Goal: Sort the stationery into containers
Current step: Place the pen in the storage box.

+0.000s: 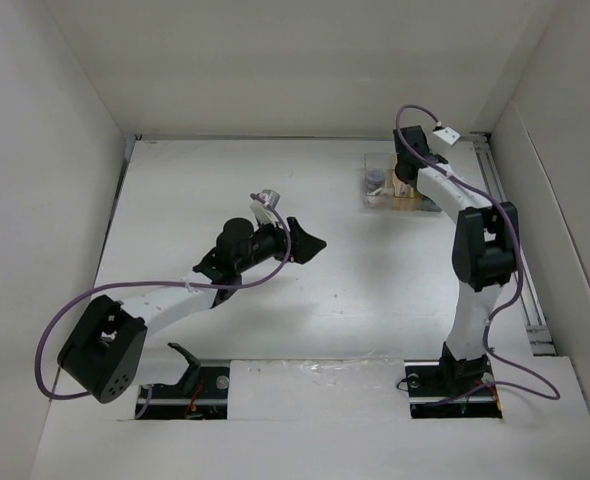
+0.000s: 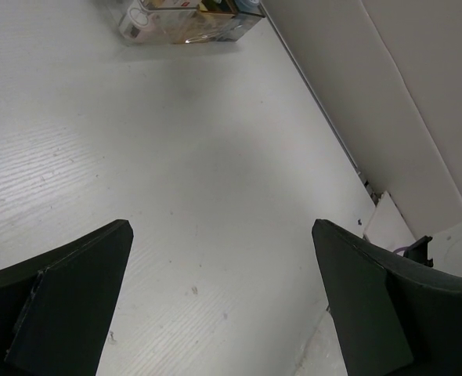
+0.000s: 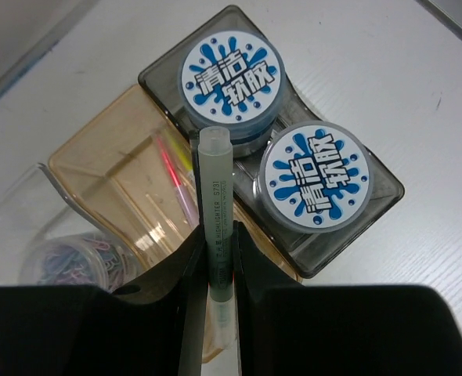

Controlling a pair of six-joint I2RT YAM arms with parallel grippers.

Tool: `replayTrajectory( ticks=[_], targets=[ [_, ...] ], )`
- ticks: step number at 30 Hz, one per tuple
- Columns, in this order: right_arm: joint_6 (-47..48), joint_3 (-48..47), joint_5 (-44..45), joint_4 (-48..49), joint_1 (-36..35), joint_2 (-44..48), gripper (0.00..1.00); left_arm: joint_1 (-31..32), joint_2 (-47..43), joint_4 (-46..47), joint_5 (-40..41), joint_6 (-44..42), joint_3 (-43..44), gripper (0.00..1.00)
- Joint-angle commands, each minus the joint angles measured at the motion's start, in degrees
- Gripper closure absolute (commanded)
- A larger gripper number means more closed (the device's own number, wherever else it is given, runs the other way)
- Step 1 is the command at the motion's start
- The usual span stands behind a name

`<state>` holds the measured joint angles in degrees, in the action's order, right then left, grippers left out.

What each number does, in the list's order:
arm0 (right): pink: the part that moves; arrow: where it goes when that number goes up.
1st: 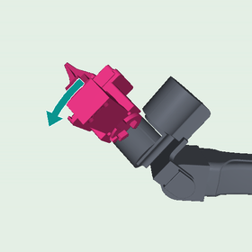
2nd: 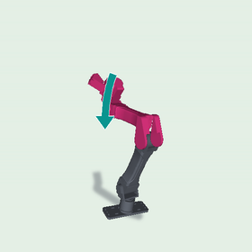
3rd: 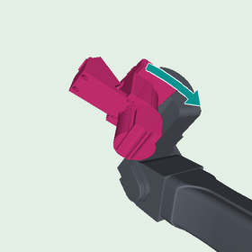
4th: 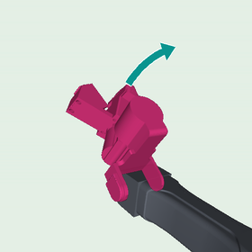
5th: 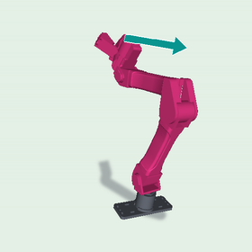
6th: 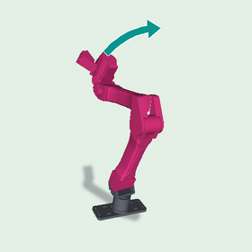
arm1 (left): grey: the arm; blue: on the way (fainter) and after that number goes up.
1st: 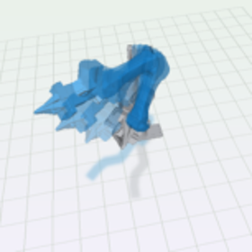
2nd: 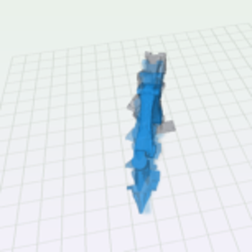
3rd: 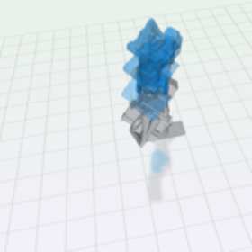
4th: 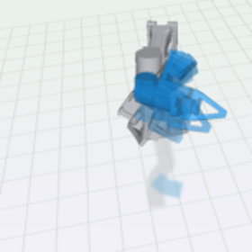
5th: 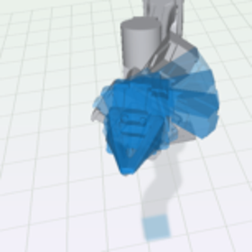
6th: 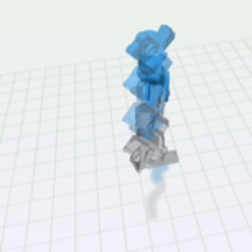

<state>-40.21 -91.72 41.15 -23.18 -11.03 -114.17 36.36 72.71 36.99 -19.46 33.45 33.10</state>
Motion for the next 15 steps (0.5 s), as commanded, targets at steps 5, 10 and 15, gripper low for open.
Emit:
replayTrajectory(
  ticks=[5,10,15],
  targets=[
    [3.2,-4.7,3.3,-1.4,-2.4,-1.8,0.96,0.0,-1.3,1.9,-0.2,0.0,-0.7,0.00],
    [3.2,-4.1,3.3,-1.4,-3.0,-3.1,0.83,0.0,-1.3,1.9,-0.2,0.0,-0.7,0.00],
    [2.6,-3.6,2.8,-1.4,-4.1,-3.7,0.68,0.0,-1.3,1.9,0.3,0.0,-0.7,0.00]
  ],
)
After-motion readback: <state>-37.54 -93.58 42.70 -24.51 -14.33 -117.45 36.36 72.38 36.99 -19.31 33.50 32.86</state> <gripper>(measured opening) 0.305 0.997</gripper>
